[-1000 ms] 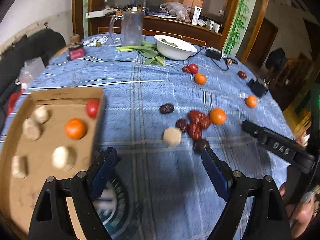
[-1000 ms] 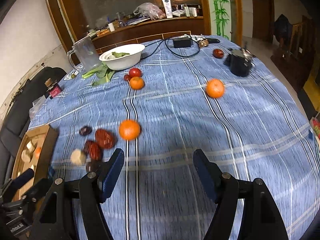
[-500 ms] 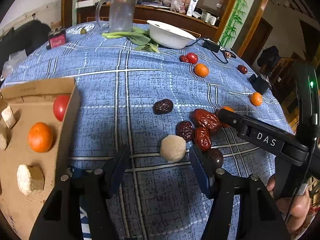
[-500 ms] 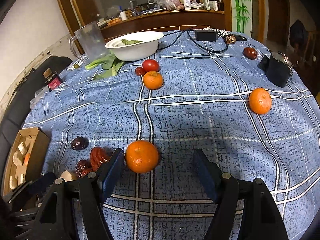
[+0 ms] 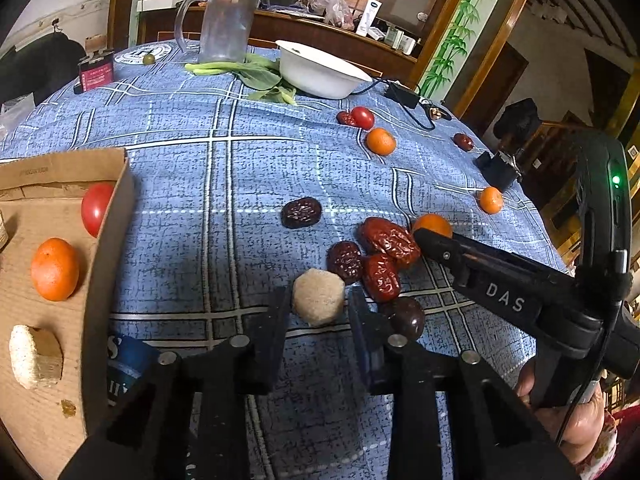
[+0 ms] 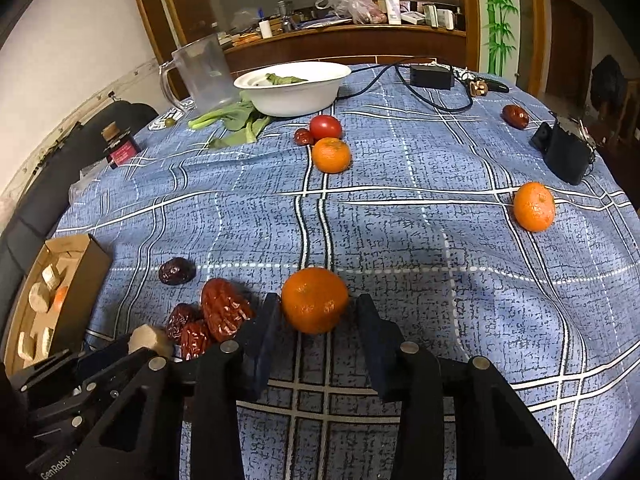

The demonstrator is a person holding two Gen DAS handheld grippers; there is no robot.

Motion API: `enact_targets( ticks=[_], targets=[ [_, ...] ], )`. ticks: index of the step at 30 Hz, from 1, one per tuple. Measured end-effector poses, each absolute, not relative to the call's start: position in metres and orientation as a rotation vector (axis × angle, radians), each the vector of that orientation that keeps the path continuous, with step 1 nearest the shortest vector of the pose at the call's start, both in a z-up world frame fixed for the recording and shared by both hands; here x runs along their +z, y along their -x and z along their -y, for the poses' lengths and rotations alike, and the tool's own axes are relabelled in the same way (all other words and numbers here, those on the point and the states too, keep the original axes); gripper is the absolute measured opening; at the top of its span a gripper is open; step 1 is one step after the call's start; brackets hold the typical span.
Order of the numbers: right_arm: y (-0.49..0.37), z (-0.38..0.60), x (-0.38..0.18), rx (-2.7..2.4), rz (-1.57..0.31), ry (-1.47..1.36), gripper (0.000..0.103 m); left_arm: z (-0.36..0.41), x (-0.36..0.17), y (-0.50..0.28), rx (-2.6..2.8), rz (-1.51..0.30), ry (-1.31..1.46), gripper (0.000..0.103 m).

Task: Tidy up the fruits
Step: 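Grasp another round beige ball with the left tool while the right tool grasps a mandarin orange, then carry both items over the cardboard tray and open both tools to release them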

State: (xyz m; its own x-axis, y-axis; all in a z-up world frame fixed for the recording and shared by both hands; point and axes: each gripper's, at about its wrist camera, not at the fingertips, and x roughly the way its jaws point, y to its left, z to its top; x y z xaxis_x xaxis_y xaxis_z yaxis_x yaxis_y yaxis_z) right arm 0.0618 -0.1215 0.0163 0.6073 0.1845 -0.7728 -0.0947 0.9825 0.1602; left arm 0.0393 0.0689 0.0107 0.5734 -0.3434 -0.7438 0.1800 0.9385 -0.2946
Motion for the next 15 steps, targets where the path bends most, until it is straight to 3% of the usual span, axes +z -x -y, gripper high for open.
enact_targets(
  ticks=[1, 5, 6, 9, 12, 15],
  targets=[
    [-0.062, 0.122, 0.016, 0.164, -0.904, -0.108, 0.042, -0.066, 0.011, -0.039, -0.320, -0.907, 0.184, 0.042],
    [-0.062, 0.121, 0.016, 0.194, -0.902, -0.114, 0.051, -0.056, 0.012, -0.037, -0.319, -0.904, 0.130, 0.046],
    [-0.062, 0.120, 0.016, 0.198, -0.902, -0.114, 0.052, -0.057, 0.011, -0.038, -0.321, -0.905, 0.137, 0.045],
    [-0.062, 0.123, 0.016, 0.201, -0.899, -0.132, 0.049, -0.063, 0.010, -0.038, -0.300, -0.909, 0.155, 0.025],
    [-0.061, 0.129, 0.016, 0.191, -0.894, -0.162, 0.036, -0.068, 0.011, -0.037, -0.304, -0.903, 0.181, 0.025],
    [-0.060, 0.132, 0.017, 0.185, -0.885, -0.184, 0.035, -0.068, 0.012, -0.036, -0.310, -0.892, 0.191, 0.025]
  ],
)
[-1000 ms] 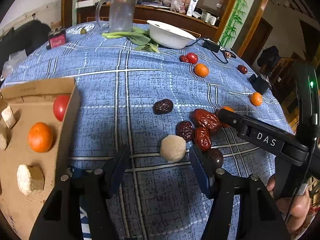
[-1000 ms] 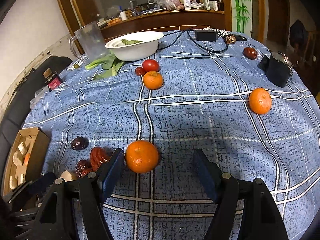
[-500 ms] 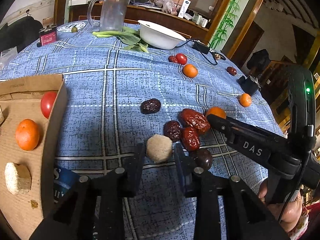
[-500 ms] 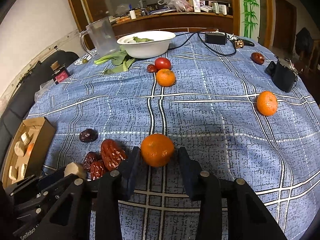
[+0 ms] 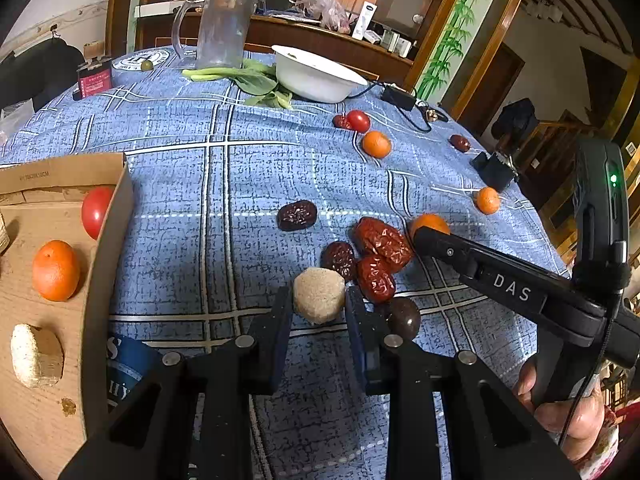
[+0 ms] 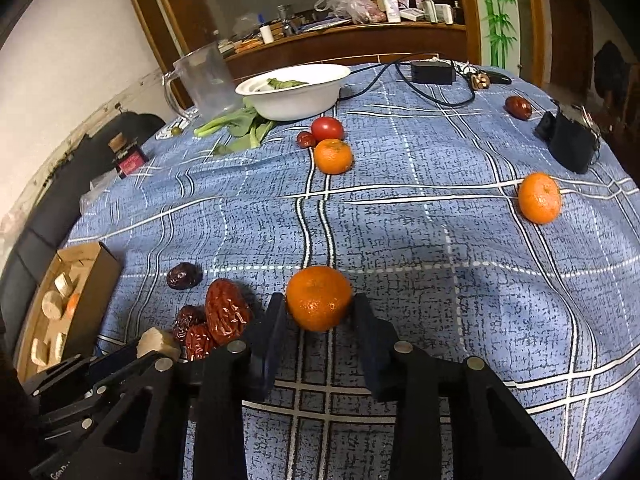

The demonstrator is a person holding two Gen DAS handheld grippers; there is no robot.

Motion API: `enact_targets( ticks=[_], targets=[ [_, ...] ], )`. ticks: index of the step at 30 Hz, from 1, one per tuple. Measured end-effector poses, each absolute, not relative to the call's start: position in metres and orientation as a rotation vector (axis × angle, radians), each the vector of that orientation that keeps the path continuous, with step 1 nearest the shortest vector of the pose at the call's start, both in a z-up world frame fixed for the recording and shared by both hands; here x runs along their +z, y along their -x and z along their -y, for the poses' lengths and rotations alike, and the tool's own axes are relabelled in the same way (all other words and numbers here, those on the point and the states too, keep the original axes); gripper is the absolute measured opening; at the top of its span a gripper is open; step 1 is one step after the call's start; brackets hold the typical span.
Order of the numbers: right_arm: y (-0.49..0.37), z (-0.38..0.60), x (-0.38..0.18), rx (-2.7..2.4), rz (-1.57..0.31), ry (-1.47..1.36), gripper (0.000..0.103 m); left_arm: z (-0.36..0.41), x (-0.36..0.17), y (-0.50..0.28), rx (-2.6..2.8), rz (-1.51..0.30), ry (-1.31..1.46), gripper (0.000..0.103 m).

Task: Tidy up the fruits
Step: 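Carry both items over the cardboard tray and open both tools to release them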

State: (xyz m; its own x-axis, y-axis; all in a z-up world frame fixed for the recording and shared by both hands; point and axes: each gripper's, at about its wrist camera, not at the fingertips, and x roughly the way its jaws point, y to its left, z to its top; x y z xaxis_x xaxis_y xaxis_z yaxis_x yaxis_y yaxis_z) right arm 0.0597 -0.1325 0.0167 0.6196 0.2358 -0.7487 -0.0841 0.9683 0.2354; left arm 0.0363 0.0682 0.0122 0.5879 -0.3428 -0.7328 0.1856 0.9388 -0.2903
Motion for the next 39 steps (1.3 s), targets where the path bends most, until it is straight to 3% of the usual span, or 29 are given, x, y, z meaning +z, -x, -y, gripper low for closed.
enact_targets(
  ticks=[9, 15, 24, 31, 39],
  targets=[
    [-0.034, 0.138, 0.031, 0.142, -0.829, -0.208, 0.035, -0.074, 0.016, -0.034, -0.349, -0.861, 0.243, 0.025],
    [0.030, 0.145, 0.056, 0.121, -0.780, -0.217, 0.035, -0.080, 0.020, -0.029, -0.384, -0.854, 0.300, 0.025],
    [0.075, 0.146, 0.068, 0.124, -0.796, -0.241, 0.035, -0.116, 0.046, 0.024, -0.424, -0.787, 0.429, 0.026],
    [0.075, 0.071, 0.077, 0.294, -0.816, -0.184, 0.035, -0.198, 0.077, 0.078, -0.261, -0.716, 0.448, 0.026],
    [0.074, -0.048, 0.076, 0.517, -0.860, -0.051, 0.036, -0.281, 0.062, 0.097, 0.033, -0.739, 0.408, 0.026]
  ],
)
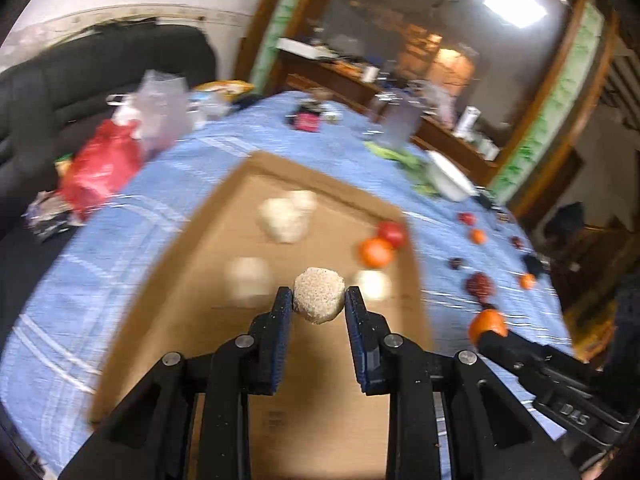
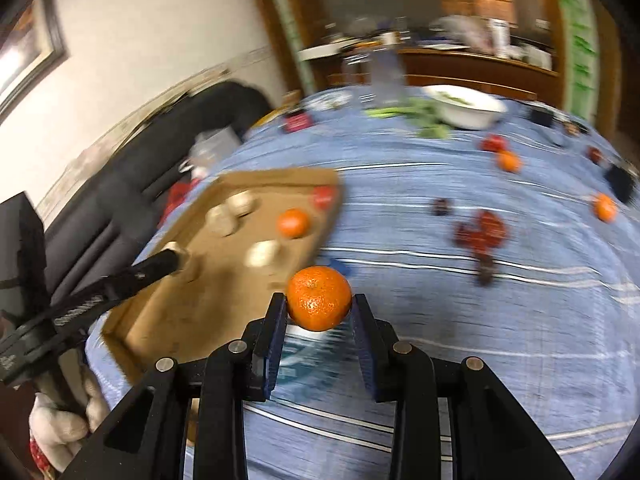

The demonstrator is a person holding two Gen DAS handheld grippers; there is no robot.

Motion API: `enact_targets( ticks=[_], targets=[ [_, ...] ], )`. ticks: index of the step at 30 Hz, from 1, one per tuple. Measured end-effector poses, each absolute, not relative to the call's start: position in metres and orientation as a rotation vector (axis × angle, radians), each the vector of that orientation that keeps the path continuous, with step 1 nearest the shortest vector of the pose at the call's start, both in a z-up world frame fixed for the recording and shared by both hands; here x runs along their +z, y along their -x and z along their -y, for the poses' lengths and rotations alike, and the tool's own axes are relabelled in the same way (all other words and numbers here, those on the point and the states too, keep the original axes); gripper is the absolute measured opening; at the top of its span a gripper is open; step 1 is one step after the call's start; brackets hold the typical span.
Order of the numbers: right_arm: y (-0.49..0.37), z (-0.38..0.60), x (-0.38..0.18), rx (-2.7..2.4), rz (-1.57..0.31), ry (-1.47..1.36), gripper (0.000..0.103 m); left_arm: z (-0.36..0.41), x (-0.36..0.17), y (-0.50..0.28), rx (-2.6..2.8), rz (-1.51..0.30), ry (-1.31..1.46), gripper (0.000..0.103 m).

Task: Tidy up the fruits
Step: 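Carry both items over the cardboard tray and open both tools to release them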

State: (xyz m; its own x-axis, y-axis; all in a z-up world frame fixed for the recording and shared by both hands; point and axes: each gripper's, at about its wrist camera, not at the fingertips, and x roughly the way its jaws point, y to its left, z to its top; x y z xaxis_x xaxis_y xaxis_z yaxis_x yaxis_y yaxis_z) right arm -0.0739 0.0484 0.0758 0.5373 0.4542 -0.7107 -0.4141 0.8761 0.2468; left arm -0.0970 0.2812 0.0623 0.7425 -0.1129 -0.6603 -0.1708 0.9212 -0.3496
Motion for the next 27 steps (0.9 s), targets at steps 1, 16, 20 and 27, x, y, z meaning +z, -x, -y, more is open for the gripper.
enact_targets(
  ticks=[1, 16, 20, 27],
  targets=[
    [0.072, -0.061, 0.074, 0.533, -0.867, -0.032, 0.036, -0.291, 0.058, 0.097, 0.056, -0.750, 0.414, 0.026],
    [0.038, -0.141, 0.029, 0.549, -0.989, 0.095, 0.036, -0.317, 0.029, 0.093, 0.098, -0.826, 0.418, 0.027],
    [0.041, -0.147, 0.030, 0.544, -0.965, 0.137, 0.037, -0.318, 0.034, 0.096, 0.089, -0.812, 0.438, 0.031],
    [0.065, -0.143, 0.051, 0.531, -0.861, 0.188, 0.049, -0.320, 0.056, 0.112, 0.111, -0.747, 0.441, 0.057]
  ],
)
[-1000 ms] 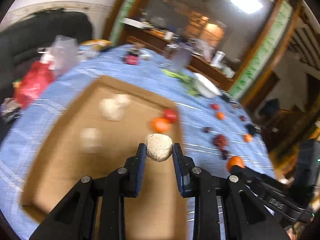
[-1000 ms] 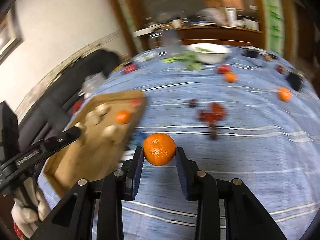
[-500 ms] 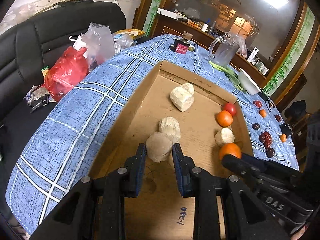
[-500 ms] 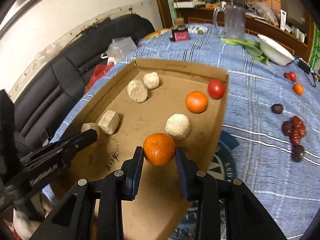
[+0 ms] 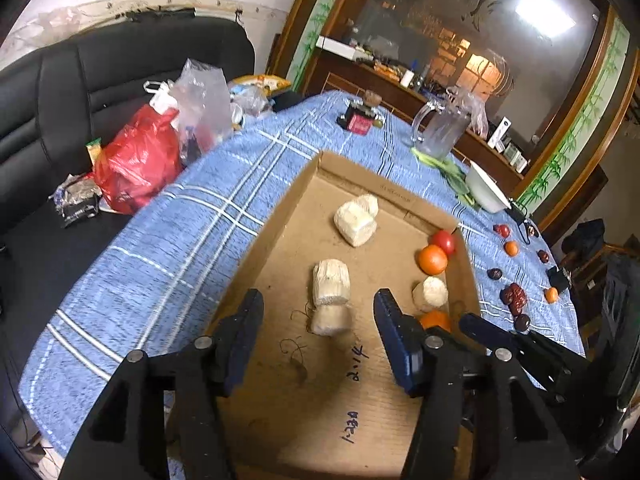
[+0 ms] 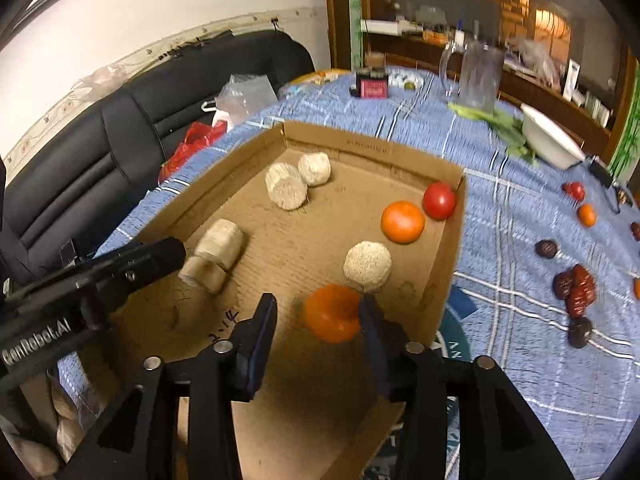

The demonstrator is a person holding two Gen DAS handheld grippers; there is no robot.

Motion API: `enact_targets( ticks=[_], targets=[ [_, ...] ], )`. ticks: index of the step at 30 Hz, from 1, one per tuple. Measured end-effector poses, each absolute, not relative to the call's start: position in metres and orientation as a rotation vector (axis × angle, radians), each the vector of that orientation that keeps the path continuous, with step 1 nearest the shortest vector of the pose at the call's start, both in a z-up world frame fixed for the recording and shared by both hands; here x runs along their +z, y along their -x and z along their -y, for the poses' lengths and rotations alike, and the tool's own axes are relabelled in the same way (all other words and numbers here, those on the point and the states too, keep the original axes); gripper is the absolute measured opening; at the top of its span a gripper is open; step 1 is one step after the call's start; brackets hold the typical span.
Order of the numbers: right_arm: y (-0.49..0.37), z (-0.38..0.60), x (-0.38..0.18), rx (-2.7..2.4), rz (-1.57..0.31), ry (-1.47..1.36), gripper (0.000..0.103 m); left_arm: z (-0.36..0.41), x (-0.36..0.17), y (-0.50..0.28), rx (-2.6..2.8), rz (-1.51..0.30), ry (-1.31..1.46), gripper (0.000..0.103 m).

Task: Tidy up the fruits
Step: 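Carry both items over the cardboard tray and open both tools to release them, then withdraw both open tools from the tray toward the remaining dates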

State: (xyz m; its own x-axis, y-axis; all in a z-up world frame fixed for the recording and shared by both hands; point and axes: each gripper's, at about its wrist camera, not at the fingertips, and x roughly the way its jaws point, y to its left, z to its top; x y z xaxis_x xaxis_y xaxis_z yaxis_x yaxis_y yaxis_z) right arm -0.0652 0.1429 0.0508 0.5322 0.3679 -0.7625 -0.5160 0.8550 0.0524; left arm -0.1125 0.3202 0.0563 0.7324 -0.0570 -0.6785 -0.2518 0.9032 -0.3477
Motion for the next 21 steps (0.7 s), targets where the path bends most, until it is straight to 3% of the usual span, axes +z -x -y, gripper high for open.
enact_targets(
  ticks=[2, 4, 7, 15, 21],
  targets=[
    [0.074, -0.135, 0.057, 0.519, -0.836, 0.177, 0.050, -0.319, 0.062, 0.118, 0.110, -0.739, 0.437, 0.058],
    [0.083, -0.121, 0.063, 0.495, -0.812, 0.140, 0.059, -0.315, 0.068, 0.124, 0.107, -0.730, 0.427, 0.064],
    [0.094, -0.095, 0.070, 0.450, -0.787, 0.059, 0.066, -0.299, 0.078, 0.133, 0.094, -0.713, 0.382, 0.066],
    [0.123, -0.025, 0.078, 0.315, -0.738, -0.102, 0.066, -0.231, 0.100, 0.151, 0.074, -0.683, 0.195, 0.086],
    [0.138, 0.011, 0.080, 0.262, -0.711, -0.137, 0.069, -0.183, 0.107, 0.165, 0.053, -0.666, 0.067, 0.087]
  ],
)
